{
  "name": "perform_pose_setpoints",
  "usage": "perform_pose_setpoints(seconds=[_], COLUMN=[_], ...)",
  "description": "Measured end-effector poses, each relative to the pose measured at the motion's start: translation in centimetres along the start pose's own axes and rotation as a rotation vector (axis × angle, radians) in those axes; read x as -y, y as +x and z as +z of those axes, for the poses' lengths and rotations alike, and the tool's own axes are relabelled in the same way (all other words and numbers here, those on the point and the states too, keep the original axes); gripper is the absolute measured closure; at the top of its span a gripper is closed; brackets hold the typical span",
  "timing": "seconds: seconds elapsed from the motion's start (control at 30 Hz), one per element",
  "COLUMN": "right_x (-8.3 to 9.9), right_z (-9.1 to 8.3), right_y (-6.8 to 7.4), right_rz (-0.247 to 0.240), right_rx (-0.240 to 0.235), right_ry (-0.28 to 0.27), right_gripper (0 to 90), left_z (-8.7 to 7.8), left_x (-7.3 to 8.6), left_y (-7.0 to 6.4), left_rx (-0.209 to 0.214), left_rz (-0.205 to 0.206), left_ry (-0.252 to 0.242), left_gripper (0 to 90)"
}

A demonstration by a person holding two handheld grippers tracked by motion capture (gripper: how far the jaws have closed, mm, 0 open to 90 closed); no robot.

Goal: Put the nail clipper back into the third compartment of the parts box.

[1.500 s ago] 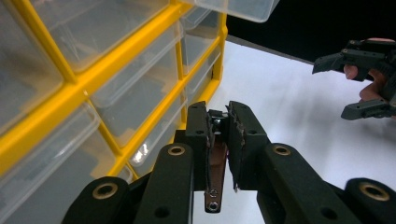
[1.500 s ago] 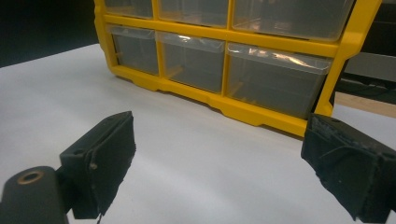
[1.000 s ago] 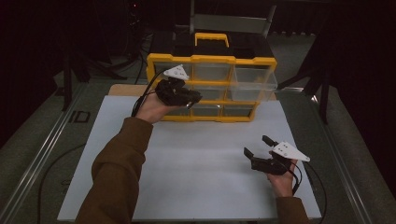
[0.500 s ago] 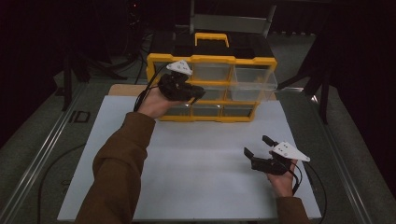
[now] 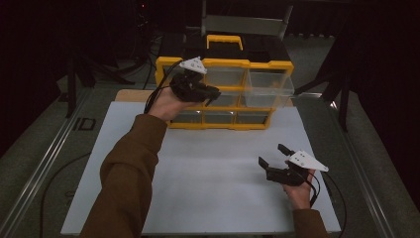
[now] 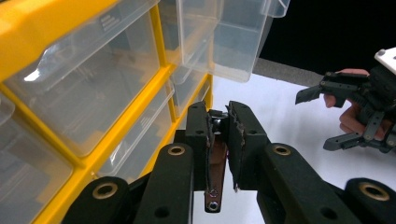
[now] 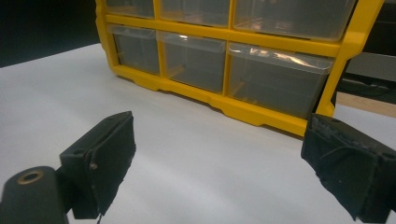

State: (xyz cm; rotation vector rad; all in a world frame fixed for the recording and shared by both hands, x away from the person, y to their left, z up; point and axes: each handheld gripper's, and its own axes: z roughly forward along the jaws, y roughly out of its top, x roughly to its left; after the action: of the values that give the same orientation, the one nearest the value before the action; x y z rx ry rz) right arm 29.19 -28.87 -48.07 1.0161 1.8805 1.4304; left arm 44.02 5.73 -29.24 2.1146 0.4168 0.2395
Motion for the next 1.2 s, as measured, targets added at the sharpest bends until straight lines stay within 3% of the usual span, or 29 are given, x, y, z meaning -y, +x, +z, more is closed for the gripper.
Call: perform_pose_setpoints(seconds=[0.6, 1.2], right_x=[0.0, -0.1], right_z=[-0.1, -0.2], right_y=[-0.1, -0.3], right_rz=[0.005, -0.008], right_rx=[-0.002, -0.017], right_ry=[-0.009, -0.019], right_gripper=[9.5, 9.5], left_z=[0.2, 0.8], left_x=[-2.1, -3.5], left_y=[0.7, 0.5], left_rx=[0.002, 0.005], left_rz=[0.005, 0.017], left_ry=[-0.019, -0.023], left_gripper=[80.8, 80.7])
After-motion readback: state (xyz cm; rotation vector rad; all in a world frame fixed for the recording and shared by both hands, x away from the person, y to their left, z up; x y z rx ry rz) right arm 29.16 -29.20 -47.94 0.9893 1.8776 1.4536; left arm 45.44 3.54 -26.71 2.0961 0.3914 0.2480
